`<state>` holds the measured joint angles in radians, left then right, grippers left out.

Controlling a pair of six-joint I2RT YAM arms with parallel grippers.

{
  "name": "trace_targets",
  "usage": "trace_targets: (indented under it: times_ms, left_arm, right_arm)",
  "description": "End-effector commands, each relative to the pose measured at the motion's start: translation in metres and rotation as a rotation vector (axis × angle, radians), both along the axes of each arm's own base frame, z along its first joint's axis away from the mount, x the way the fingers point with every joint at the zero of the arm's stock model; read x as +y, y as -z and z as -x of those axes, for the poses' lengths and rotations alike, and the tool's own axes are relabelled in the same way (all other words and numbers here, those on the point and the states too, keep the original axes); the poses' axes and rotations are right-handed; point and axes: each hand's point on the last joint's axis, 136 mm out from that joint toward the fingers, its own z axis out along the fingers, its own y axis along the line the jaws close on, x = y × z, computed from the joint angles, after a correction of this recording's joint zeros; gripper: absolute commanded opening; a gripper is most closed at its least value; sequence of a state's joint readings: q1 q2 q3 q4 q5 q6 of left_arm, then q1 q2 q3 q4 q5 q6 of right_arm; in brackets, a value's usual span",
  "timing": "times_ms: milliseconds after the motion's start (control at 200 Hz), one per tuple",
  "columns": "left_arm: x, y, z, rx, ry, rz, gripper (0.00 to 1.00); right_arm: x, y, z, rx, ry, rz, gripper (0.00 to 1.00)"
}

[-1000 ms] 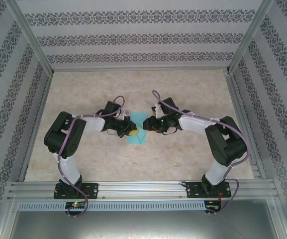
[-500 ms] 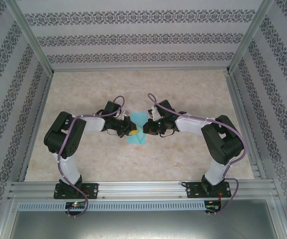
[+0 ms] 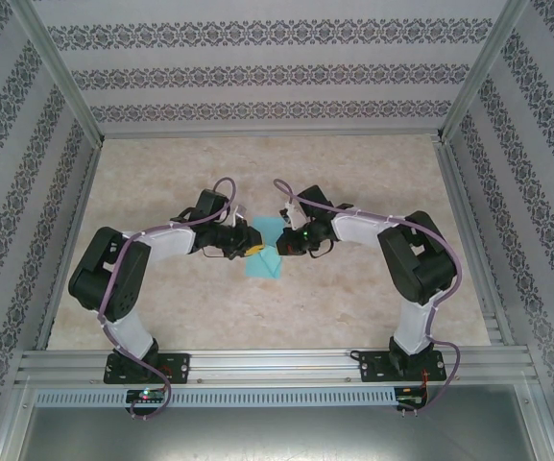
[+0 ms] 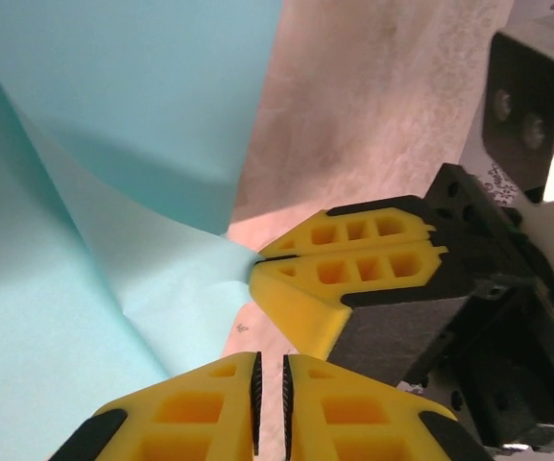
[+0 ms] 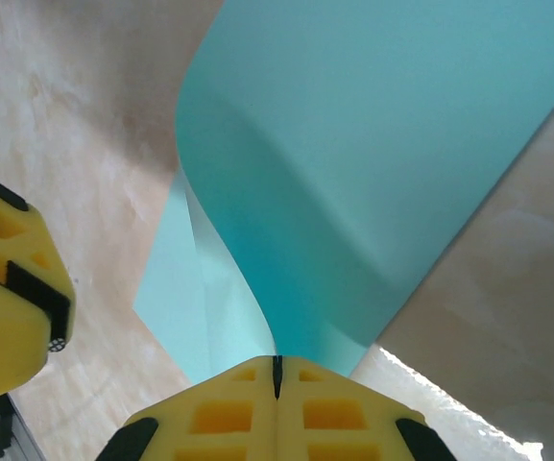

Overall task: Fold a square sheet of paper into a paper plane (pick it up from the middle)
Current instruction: Fold the triangle a second time at the center of the table.

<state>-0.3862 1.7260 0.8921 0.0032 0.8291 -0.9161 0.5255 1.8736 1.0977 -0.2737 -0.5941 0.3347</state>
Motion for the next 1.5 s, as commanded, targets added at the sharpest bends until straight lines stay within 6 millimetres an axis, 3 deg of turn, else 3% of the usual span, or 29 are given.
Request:
trace_targets:
  times_ms: [0, 769, 1494]
  left_arm:
    - [-0.001, 0.007, 0.001, 0.006, 0.023, -0.032, 0.18]
    - [-0.012, 0.022, -0.003, 0.046, 0.084, -0.058, 0.1]
    - [-0.018, 0.034, -0.001, 0.089, 0.106, -0.063, 0.09]
  right_arm:
    - [0.002, -0.001, -0.002, -0.023, -0.079, -0.005, 0.02]
    - [0.001, 0.003, -0.014, -0.035, -0.147, 0.02, 0.02]
    - [0.005, 0.008, -0.018, -0.02, -0.19, 0.027, 0.02]
